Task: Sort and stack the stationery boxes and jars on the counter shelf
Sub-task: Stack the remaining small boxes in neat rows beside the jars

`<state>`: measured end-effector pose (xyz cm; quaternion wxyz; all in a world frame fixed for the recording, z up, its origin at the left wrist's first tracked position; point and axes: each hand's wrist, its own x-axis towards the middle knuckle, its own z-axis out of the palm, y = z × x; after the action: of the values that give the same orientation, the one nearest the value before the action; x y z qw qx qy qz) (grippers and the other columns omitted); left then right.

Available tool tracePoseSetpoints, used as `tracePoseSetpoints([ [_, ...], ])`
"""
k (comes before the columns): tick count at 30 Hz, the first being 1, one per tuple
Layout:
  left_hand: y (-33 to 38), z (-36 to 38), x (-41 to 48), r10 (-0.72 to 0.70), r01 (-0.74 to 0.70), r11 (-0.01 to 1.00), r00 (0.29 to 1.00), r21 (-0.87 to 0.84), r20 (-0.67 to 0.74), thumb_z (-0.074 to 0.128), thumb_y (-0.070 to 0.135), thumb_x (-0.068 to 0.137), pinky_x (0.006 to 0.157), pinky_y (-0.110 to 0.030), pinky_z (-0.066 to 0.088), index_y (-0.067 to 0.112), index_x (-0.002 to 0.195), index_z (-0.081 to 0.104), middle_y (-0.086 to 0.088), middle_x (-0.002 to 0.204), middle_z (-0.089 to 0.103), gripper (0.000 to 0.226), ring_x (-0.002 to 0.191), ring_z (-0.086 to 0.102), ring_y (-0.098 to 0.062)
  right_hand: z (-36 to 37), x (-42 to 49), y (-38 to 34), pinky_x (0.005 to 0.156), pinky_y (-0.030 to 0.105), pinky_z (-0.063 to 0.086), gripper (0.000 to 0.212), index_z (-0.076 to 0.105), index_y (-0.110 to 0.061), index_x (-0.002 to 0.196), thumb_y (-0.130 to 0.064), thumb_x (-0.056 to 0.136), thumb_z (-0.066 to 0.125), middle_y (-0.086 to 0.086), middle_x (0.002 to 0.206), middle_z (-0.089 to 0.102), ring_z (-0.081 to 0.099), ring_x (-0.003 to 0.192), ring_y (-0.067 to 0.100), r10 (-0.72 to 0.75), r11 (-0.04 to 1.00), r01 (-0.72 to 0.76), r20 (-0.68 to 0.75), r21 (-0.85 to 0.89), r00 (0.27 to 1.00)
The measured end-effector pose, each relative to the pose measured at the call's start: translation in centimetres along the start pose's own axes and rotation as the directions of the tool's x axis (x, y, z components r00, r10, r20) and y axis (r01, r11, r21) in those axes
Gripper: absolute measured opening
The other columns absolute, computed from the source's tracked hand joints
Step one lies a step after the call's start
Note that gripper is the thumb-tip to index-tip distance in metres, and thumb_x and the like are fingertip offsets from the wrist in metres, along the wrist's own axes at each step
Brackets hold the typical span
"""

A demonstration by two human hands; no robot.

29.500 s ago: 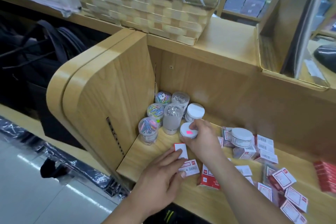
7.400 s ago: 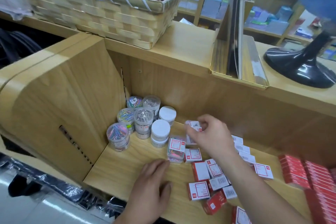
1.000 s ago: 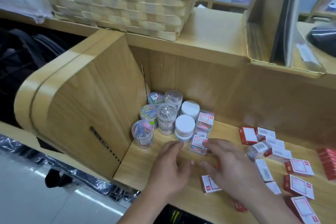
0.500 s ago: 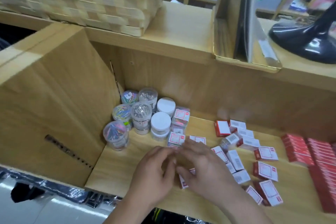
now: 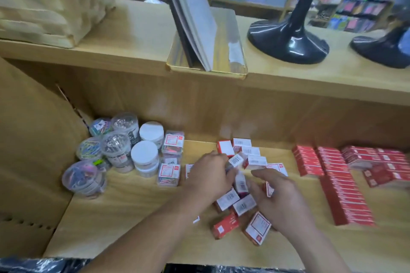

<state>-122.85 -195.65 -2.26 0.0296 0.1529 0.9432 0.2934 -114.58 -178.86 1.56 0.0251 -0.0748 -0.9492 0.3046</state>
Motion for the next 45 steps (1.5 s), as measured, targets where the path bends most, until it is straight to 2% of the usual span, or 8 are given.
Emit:
tracePoseSetpoints([
  [4, -0.6, -0.3, -0.6, -0.001, -0.023, 0.977, 0.994, -0.212, -0.11, 0.06, 0.04, 0.092, 0.068, -0.034, 0.047, 0.02, 0.099, 0.065, 0.006, 0.085, 0.059, 0.022, 0.082, 0.061, -0.02, -0.7, 0.3, 0.5, 0.093, 0.035, 0.054, 0.03, 0.071, -0.029, 0.118, -0.024, 0.088, 0.073, -0.016, 0.109, 0.071, 0.066, 0.104, 0.007, 0.053, 0.981, -0.043, -0.045, 0.191, 0.998],
  [9, 0.4, -4.5, -4.6, -0.173, 0.096, 0.653, 0.985, -0.751, -0.025, 0.068, 0.033, 0.098, 0.07, -0.033, 0.055, 0.025, 0.105, 0.071, 0.001, 0.078, 0.071, 0.012, 0.073, 0.062, -0.01, -1.4, 1.0, -2.9, 0.075, 0.016, 0.053, 0.036, 0.066, -0.032, 0.119, -0.011, 0.09, 0.071, -0.017, 0.11, 0.072, 0.068, 0.097, 0.002, -0.029, 0.872, 0.005, 0.042, 0.49, 0.999],
  [20, -3.4, -6.1, -12.0, -0.424, 0.176, 0.419, 0.906, -0.891, -0.02, 0.08, 0.019, 0.086, 0.076, -0.036, 0.058, 0.023, 0.121, 0.065, -0.015, 0.092, 0.073, 0.038, 0.078, 0.068, -0.02, 2.9, 0.4, -9.3, 0.08, 0.041, 0.062, 0.031, 0.068, -0.015, 0.115, 0.002, 0.089, 0.069, 0.01, 0.088, 0.073, 0.072, 0.084, 0.039, -0.048, 0.676, -0.194, 0.306, 0.71, 0.951],
  [24, -4.5, -6.2, -13.2, -0.48, 0.136, 0.329, 0.877, -0.935, -0.041, 0.067, -0.004, 0.094, 0.067, -0.029, 0.059, 0.02, 0.121, 0.067, -0.006, 0.094, 0.077, 0.036, 0.078, 0.07, -0.018, 4.0, -0.1, -9.9, 0.068, 0.032, 0.05, 0.035, 0.07, -0.028, 0.112, -0.007, 0.086, 0.077, -0.009, 0.071, 0.061, 0.064, 0.07, 0.019, -0.144, 0.801, -0.135, 0.407, 0.583, 0.902],
  [28, -5.9, -6.1, -13.4, -0.586, 0.177, 0.318, 0.809, -0.932, -0.046, 0.07, -0.003, 0.092, 0.064, -0.022, 0.055, 0.012, 0.107, 0.069, -0.008, 0.094, 0.078, 0.022, 0.08, 0.071, -0.014, 4.8, 0.3, -10.7, 0.069, 0.032, 0.055, 0.012, 0.074, -0.015, 0.086, -0.022, 0.082, 0.082, 0.003, 0.081, 0.076, 0.071, 0.072, 0.02, -0.065, 0.879, -0.148, 0.422, 0.453, 0.904],
  [34, -7.3, -6.5, -12.3, -0.589, 0.159, 0.358, 0.803, -0.92, -0.09, 0.068, -0.003, 0.093, 0.068, -0.026, 0.058, 0.013, 0.101, 0.072, -0.002, 0.088, 0.079, 0.018, 0.076, 0.07, -0.011, 5.1, 1.4, -12.4, 0.041, 0.015, 0.039, 0.018, 0.073, -0.006, 0.096, -0.023, 0.089, 0.075, 0.013, 0.078, 0.076, 0.06, 0.046, 0.007, 0.036, 0.905, -0.272, 0.579, 0.327, 0.815],
  [40, -9.9, -4.4, -13.0, -0.616, 0.285, 0.497, 0.781, -0.82, -0.102, 0.07, 0.002, 0.09, 0.083, -0.024, 0.054, 0.024, 0.102, 0.07, 0.008, 0.093, 0.076, 0.026, 0.086, 0.069, -0.006, 8.1, 3.6, -12.9, 0.049, 0.03, 0.049, 0.036, 0.071, -0.008, 0.08, -0.042, 0.091, 0.067, 0.009, 0.067, 0.074, 0.066, 0.054, 0.024, 0.165, 0.93, -0.279, 0.407, 0.238, 0.898],
  [45, -11.1, -3.8, -13.3, -0.514, 0.326, 0.678, 0.851, -0.659, -0.107, 0.068, 0.04, 0.08, 0.082, -0.027, 0.055, 0.028, 0.111, 0.069, 0.005, 0.093, 0.072, 0.033, 0.083, 0.068, -0.005, 10.8, 4.4, -12.7, 0.062, 0.039, 0.058, 0.058, 0.066, -0.01, 0.071, -0.066, 0.08, 0.052, 0.001, 0.058, 0.067, 0.065, 0.059, 0.025, 0.122, 0.993, -0.119, 0.323, -0.028, 0.938],
])
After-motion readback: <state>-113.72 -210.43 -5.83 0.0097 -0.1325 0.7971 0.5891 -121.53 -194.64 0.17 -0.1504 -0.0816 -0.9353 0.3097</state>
